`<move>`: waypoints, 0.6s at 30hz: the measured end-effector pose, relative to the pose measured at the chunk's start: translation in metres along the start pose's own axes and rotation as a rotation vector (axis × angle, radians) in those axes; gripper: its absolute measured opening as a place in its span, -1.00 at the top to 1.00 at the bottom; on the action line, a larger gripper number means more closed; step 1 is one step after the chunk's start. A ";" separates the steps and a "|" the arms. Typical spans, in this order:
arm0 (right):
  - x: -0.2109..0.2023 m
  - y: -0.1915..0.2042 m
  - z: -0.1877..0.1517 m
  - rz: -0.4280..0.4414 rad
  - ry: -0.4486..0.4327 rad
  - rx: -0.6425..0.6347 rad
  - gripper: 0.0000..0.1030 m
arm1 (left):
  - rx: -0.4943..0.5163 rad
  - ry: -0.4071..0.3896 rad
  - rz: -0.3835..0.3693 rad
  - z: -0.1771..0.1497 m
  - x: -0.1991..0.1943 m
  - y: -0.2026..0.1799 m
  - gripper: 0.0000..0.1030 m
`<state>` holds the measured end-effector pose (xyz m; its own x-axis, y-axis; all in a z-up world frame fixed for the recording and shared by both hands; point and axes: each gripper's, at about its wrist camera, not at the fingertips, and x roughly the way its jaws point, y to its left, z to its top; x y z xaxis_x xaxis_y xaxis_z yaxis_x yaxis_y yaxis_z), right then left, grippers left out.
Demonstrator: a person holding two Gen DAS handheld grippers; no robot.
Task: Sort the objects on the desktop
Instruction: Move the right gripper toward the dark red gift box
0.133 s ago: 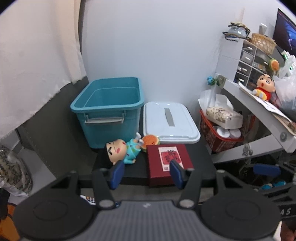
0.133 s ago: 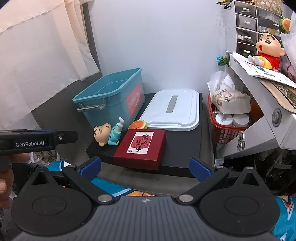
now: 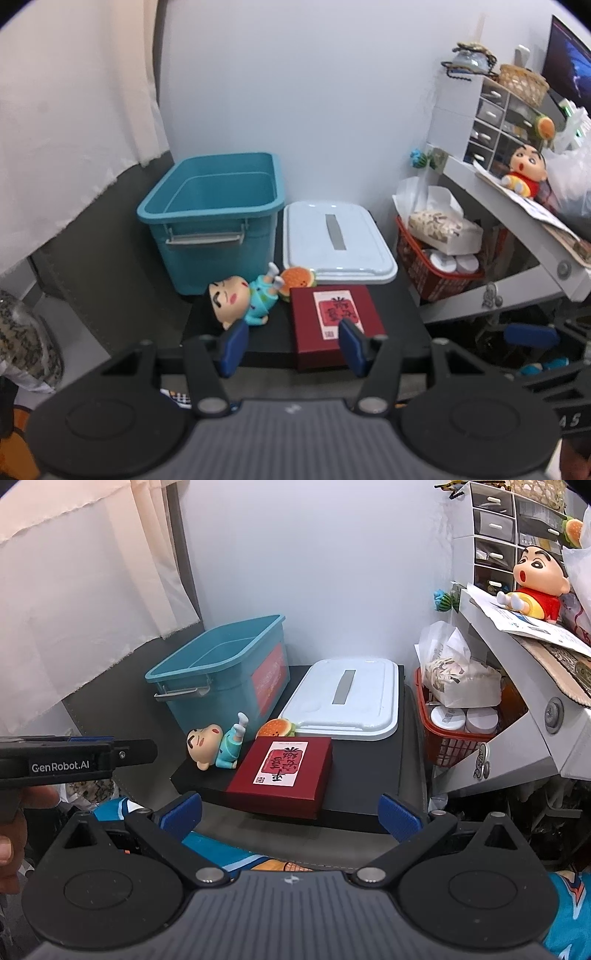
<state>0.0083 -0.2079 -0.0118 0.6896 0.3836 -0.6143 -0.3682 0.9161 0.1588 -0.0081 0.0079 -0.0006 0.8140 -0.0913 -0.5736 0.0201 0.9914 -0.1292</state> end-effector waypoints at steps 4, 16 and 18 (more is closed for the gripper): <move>-0.002 -0.002 0.000 -0.002 -0.004 -0.005 -1.00 | 0.034 0.048 0.027 0.002 0.009 -0.007 -0.11; 0.003 0.003 -0.003 -0.015 0.006 -0.031 -1.00 | 0.028 0.074 0.013 0.001 0.020 -0.004 -0.11; 0.003 0.003 -0.002 -0.017 0.007 -0.029 -1.00 | 0.036 0.079 0.011 0.000 0.022 -0.005 -0.11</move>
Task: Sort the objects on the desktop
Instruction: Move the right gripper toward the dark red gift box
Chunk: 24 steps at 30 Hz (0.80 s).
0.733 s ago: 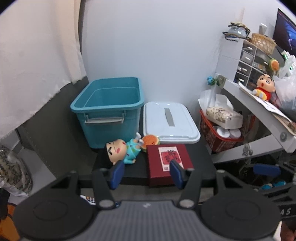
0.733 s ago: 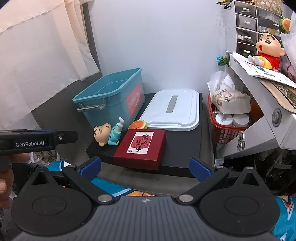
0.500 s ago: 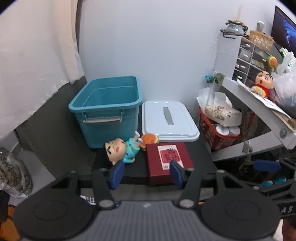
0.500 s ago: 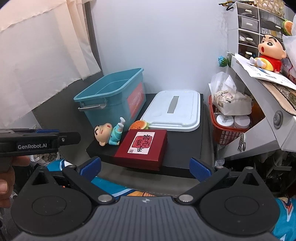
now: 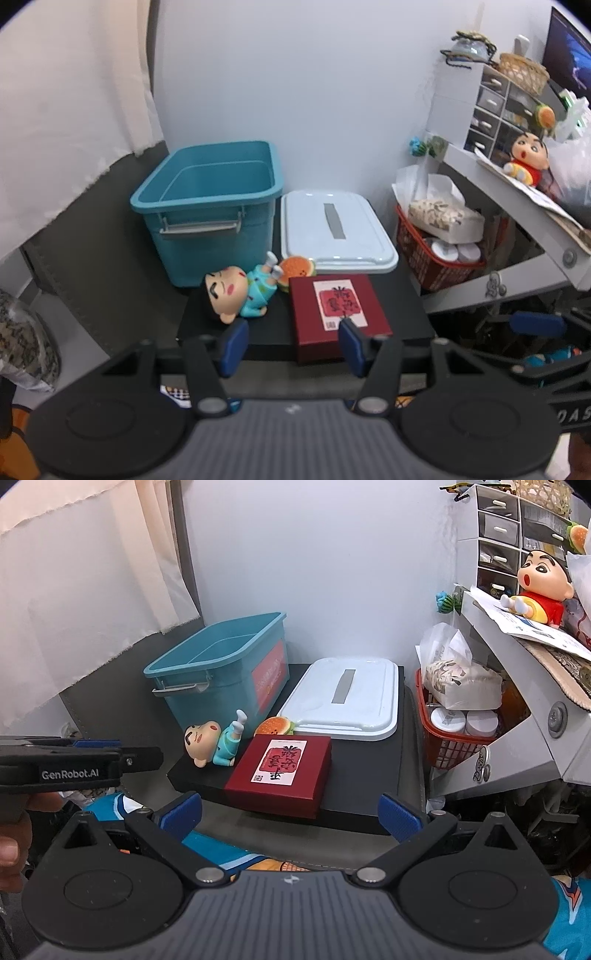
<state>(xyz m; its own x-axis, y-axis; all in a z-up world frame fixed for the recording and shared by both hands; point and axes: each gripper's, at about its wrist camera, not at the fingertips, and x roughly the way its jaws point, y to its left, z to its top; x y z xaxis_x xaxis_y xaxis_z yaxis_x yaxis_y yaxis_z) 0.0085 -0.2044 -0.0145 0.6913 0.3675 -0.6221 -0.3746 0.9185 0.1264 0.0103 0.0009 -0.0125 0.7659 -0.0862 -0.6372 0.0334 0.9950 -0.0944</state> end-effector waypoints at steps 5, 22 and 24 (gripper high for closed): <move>-0.002 0.000 0.001 -0.010 -0.008 -0.009 -1.00 | 0.010 0.009 0.003 -0.002 0.001 -0.002 -0.11; 0.003 -0.008 -0.001 -0.049 0.027 0.019 -1.00 | 0.016 0.020 0.006 -0.008 0.000 -0.006 -0.11; 0.004 -0.006 0.000 -0.049 0.023 0.011 -1.00 | 0.012 0.021 0.009 -0.008 0.001 -0.005 -0.11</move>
<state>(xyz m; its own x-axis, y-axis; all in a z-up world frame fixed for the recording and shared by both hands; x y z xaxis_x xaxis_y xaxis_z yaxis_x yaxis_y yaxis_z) 0.0129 -0.2083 -0.0179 0.6940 0.3186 -0.6456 -0.3336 0.9370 0.1038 0.0054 -0.0047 -0.0185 0.7522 -0.0784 -0.6542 0.0348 0.9962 -0.0793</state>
